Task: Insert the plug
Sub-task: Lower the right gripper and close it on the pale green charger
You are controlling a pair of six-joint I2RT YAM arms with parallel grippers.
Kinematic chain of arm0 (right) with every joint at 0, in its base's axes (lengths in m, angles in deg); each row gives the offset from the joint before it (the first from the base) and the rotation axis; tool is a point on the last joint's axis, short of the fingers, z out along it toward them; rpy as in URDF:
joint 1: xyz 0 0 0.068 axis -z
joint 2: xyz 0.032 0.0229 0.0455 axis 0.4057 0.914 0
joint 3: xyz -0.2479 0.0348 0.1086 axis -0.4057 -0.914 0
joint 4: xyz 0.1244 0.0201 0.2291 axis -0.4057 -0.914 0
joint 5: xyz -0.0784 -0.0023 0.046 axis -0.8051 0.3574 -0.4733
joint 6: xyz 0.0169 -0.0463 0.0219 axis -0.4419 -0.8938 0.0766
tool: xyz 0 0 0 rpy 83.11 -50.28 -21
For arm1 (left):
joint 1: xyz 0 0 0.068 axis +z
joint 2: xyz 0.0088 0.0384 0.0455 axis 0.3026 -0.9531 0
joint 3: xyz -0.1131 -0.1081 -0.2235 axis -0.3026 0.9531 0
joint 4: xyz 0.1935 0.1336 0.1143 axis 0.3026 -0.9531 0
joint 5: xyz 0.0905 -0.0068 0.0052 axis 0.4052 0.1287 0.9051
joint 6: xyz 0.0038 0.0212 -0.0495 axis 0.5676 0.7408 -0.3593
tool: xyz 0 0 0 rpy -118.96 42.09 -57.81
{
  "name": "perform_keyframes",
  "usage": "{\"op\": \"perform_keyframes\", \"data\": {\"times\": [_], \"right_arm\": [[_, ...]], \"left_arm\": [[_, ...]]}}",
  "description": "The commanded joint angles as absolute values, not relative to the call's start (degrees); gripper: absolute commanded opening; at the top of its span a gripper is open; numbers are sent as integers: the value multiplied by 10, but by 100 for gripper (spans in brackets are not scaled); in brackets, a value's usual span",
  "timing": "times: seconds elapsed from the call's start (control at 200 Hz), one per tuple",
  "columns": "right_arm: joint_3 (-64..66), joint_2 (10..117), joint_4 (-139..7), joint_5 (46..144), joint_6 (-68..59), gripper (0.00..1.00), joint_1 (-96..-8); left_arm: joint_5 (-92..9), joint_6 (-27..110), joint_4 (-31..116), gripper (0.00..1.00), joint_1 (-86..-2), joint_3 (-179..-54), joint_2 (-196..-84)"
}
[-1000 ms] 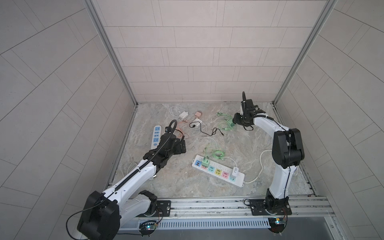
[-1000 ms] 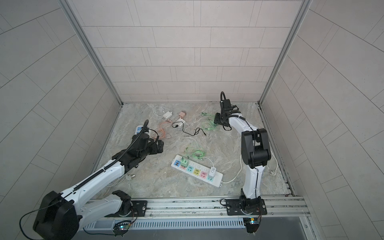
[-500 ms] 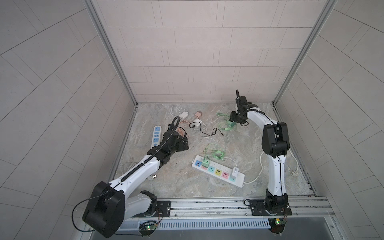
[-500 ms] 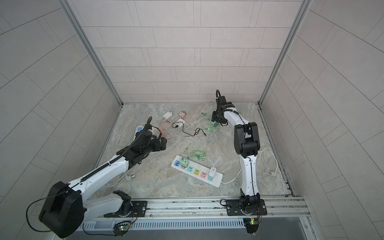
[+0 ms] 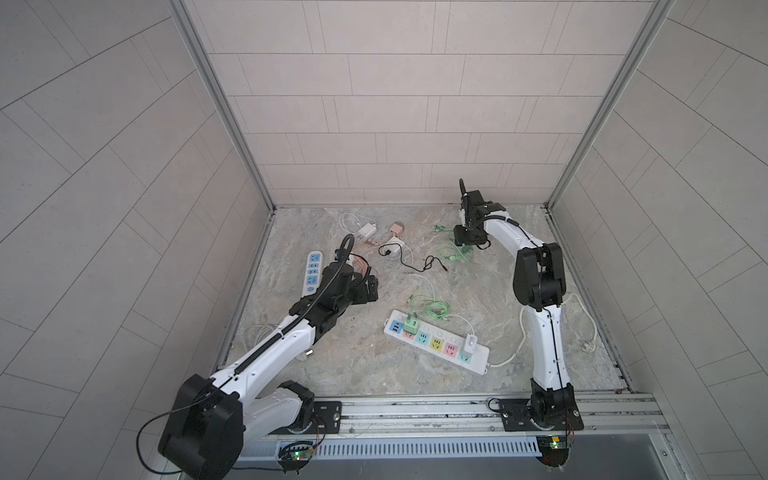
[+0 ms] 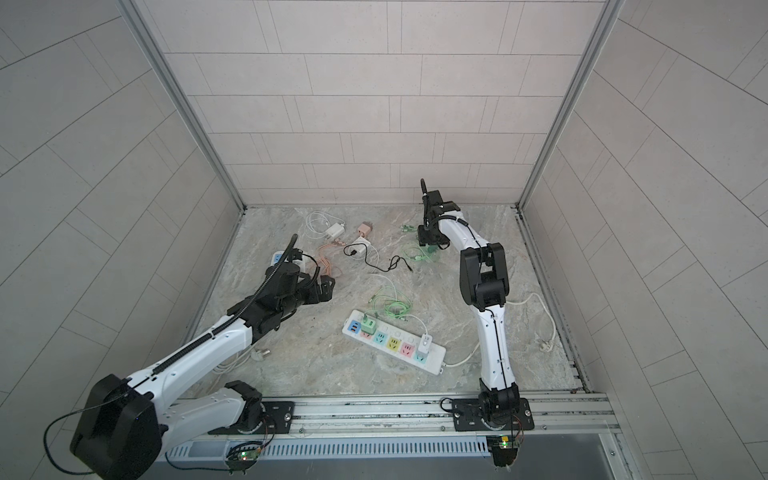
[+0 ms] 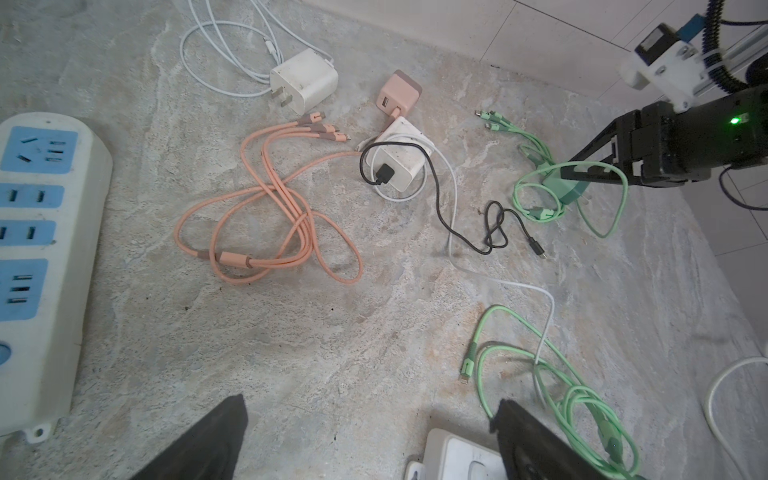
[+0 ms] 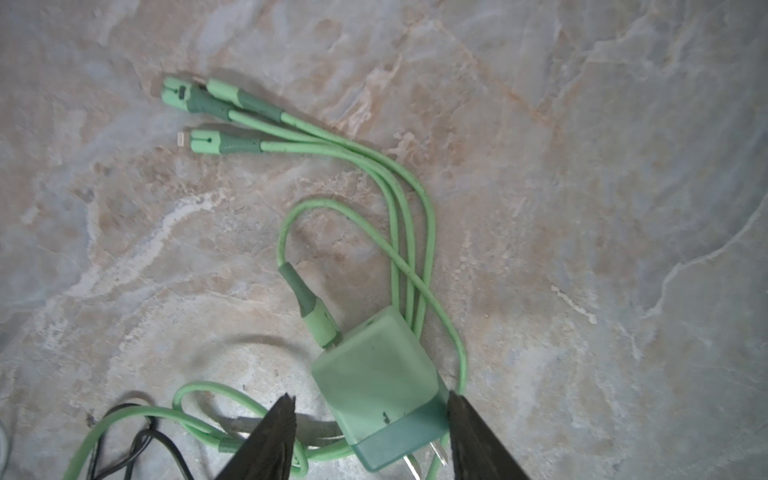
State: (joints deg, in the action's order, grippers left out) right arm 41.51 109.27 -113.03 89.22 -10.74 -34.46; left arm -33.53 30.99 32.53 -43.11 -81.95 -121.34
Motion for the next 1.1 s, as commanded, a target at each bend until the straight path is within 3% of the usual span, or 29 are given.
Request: {"op": "perform_keyframes", "data": {"times": [0.0, 0.52, 0.721, 0.891, 1.096], "right_arm": [[443, 1117, -1178, 850, -146, 58, -352], [487, 1156, -1218, 805, -150, 52, -357], [487, 1154, -1218, 815, -143, 39, -357], [481, 1143, -1218, 820, -133, 15, -356], [428, 1069, -1179, 858, -119, 10, -356]], "left_arm": [[-353, 303, 337, 100, -428, -807, -1193], [-375, 295, 344, 100, -428, -792, -1172], [-375, 296, 335, 100, -428, -790, -1166], [-376, 297, 329, 100, -428, -789, -1159], [-381, 298, 309, 100, -428, -793, -1140]]}}
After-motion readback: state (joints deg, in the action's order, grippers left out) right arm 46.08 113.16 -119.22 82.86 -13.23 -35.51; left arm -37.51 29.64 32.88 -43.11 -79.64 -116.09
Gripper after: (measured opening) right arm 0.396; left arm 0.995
